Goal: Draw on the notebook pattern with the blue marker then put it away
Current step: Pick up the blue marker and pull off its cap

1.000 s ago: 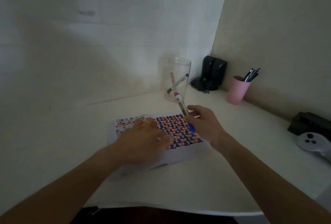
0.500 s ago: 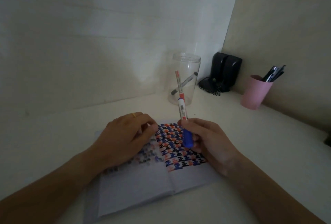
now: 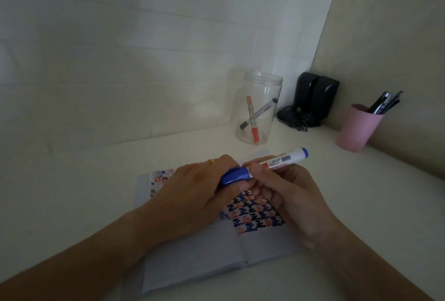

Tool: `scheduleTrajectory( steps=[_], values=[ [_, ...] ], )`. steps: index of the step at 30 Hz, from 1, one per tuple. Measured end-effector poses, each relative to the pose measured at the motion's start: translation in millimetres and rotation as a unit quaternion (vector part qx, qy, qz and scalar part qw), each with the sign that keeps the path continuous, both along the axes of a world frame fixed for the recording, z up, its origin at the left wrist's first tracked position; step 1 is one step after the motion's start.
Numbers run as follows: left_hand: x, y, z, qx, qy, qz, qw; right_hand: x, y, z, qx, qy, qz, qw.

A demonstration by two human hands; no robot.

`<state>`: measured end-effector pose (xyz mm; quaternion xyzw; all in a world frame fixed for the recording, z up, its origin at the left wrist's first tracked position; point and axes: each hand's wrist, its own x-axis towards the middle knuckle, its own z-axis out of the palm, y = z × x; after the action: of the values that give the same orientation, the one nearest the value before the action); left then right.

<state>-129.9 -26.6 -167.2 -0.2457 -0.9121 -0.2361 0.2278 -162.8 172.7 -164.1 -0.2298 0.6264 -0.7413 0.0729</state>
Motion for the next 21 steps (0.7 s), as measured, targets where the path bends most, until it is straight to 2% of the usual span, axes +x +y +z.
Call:
scheduleTrajectory(
  steps=[8,10,12,15,17,19,21],
  values=[
    [14.9,4.5,2.9,0.078,-0.044,-0.044,0.995,5.1,-4.1,3.9,-0.058,0.007,0.015,0.998],
    [13.7,4.6,6.2,0.027,0.004,-0.036,0.999,6.8,-6.2,5.3,-0.053,0.001,0.006,0.999],
    [11.1,4.2,12.6,-0.036,0.009,-0.021,0.999,9.4,-9.0,5.5,-0.035,-0.010,-0.017,0.999],
    [4.9,2.7,17.7,-0.156,0.104,0.031,0.982,10.1,-11.7,6.4,-0.027,-0.042,-0.059,0.997],
    [2.8,4.5,17.0,-0.169,0.124,0.043,0.977,10.8,-14.8,5.1,-0.037,-0.065,-0.074,0.994],
    [1.0,11.0,12.4,-0.139,0.088,0.025,0.986,11.3,-17.2,4.4,-0.042,-0.077,-0.081,0.993],
    [-1.3,7.4,8.8,0.001,-0.036,-0.019,0.999,7.8,-10.3,6.6,-0.059,-0.086,-0.083,0.991]
  ],
)
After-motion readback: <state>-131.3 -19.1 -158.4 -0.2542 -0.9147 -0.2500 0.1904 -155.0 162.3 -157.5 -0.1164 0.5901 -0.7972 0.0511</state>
